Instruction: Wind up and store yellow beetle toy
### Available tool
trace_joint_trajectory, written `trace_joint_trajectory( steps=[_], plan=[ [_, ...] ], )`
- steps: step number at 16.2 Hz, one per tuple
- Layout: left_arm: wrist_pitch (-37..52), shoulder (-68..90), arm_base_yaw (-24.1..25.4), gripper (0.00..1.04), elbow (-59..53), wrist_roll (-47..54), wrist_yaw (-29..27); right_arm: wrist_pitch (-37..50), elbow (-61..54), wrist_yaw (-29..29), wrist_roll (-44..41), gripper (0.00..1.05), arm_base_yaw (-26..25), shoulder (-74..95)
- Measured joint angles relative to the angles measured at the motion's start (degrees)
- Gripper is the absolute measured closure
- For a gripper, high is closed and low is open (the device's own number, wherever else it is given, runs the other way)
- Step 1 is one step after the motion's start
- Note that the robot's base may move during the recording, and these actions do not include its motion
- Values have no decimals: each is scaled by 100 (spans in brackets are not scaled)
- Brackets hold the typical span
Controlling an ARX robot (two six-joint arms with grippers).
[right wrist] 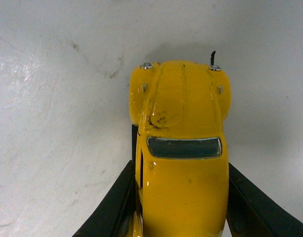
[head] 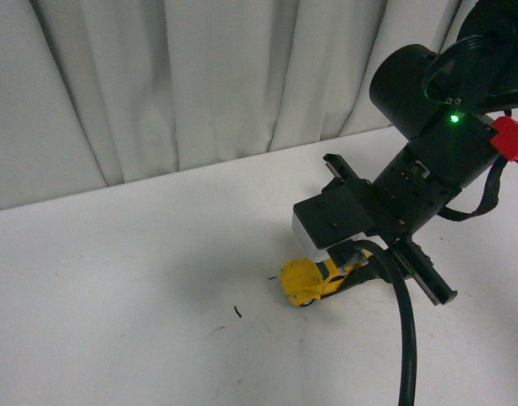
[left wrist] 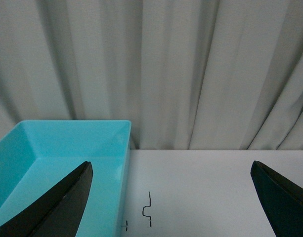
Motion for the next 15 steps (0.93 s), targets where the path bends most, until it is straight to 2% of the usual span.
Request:
trace_joint_trajectory(
  steps=[10, 15],
  plan=[
    [0, 0, 0, 7, 0, 0, 0, -140, -103, -411, -227, 63, -918, 72],
    [0, 0, 0, 7, 0, 0, 0, -236, -153, -376, -304, 63, -1451, 37]
  ],
)
